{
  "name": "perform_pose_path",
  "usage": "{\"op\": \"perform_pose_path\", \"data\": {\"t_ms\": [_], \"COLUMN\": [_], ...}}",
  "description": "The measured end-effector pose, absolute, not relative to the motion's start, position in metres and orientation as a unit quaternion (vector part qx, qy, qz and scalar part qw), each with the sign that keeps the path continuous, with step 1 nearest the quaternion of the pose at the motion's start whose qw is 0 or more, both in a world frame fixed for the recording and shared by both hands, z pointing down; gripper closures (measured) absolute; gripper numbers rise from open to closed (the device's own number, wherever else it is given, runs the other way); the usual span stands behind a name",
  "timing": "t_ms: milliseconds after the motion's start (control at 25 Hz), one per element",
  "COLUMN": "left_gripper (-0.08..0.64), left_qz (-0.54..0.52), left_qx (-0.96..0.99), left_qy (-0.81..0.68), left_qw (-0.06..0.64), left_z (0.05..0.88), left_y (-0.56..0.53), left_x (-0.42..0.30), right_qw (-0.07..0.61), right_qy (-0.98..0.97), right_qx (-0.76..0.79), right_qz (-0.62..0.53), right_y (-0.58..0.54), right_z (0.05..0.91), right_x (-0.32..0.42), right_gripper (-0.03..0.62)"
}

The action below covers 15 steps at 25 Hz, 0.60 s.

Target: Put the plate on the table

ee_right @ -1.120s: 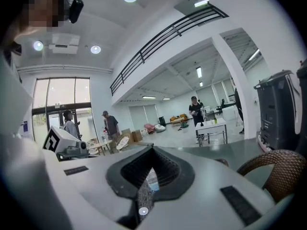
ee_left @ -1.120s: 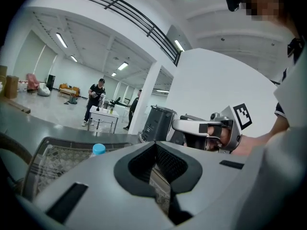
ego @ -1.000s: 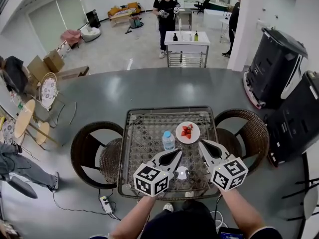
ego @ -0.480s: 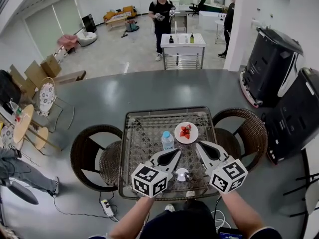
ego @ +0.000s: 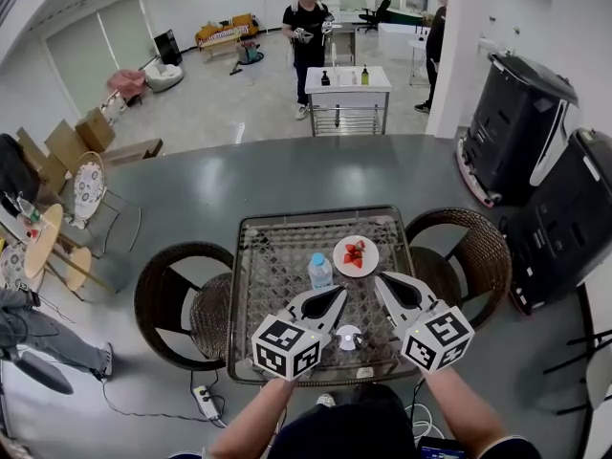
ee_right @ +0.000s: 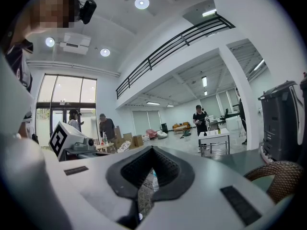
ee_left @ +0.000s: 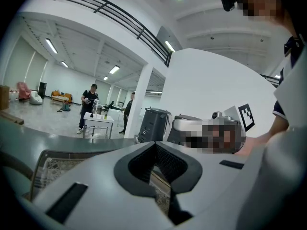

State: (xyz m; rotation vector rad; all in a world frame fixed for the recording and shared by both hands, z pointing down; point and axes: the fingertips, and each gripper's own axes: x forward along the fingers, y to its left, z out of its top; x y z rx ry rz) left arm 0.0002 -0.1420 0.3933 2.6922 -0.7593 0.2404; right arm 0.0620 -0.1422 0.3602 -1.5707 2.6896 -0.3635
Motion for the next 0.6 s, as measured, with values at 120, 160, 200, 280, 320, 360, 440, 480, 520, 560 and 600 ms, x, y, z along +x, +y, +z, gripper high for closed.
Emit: {"op": "perform_pose_path", "data": {"t_ms": [120,160,200,280,320,360,440,480,520,560,600], "left_gripper": [0.552,0.552,0.552,0.552,0.552,0.552,0.552,0.552,0.552,0.552,0.552], "left_qz": [0.084,0.084,0.083,0.082,0.082,0.082,0.082,0.082,0.082,0.082,0.081], "left_qx": [0.946,0.946,0.946,0.946,0.946,0.946,0.946,0.946,0.946,0.946,0.945], "left_qy": [-0.268,-0.268,-0.268,-0.268,-0.268,-0.267,-0.267,-0.267,-0.267,-0.268,-0.268], "left_qw": [0.164,0.164,0.163,0.164,0.164,0.164,0.165,0.166,0.166,0.166,0.167], "left_z": [0.3923,0.3922,0.3923,0.3925,0.3927,0.3929,0.3934,0.3935,0.3937,0.3938,0.3939], "left_y": [-0.1428,-0.1429,-0.143,-0.1433,-0.1435,-0.1437,-0.144,-0.1441,-0.1443,-0.1446,-0.1448], "left_x": [-0.0004,-0.0003,0.0,0.0004,0.0005,0.0005,0.0005,0.0005,0.0006,0.0007,0.0009], "right_qw": [0.002,0.002,0.002,0.002,0.002,0.002,0.003,0.003,0.004,0.004,0.005], "right_qy": [0.857,0.857,0.857,0.857,0.857,0.857,0.857,0.858,0.858,0.858,0.859], "right_qx": [-0.503,-0.503,-0.503,-0.503,-0.503,-0.503,-0.503,-0.503,-0.502,-0.502,-0.501], "right_qz": [-0.114,-0.113,-0.113,-0.112,-0.112,-0.112,-0.11,-0.109,-0.107,-0.106,-0.105], "right_y": [-0.1428,-0.1428,-0.143,-0.1436,-0.144,-0.1444,-0.1449,-0.1452,-0.1456,-0.1459,-0.1463], "right_z": [0.3589,0.3587,0.3588,0.3593,0.3593,0.3591,0.3581,0.3575,0.3569,0.3563,0.3557], "right_x": [0.0623,0.0626,0.063,0.0636,0.0638,0.064,0.0643,0.0644,0.0646,0.0647,0.0648], "right_gripper": [0.588,0.588,0.588,0.588,0.588,0.588,0.588,0.588,0.588,0.588,0.588]}}
